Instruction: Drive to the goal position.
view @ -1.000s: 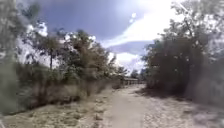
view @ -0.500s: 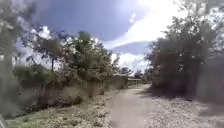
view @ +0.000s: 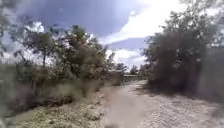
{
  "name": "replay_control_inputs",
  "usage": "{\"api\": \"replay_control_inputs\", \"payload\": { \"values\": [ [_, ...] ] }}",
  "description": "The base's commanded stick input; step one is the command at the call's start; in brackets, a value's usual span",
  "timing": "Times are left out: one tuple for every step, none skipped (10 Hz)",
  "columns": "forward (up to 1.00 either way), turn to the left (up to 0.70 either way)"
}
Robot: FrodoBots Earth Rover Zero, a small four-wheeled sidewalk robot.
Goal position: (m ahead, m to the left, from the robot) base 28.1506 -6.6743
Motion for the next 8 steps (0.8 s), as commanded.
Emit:
{"api": "replay_control_inputs", "payload": {
  "values": [
    [0.7, 0.0],
    [0.7, 0.0],
    [0.7, 0.0],
    [0.7, 0.0],
    [0.7, 0.0],
    [0.7, 0.0],
    [0.7, 0.0],
    [0.7, 0.0]
  ]
}}
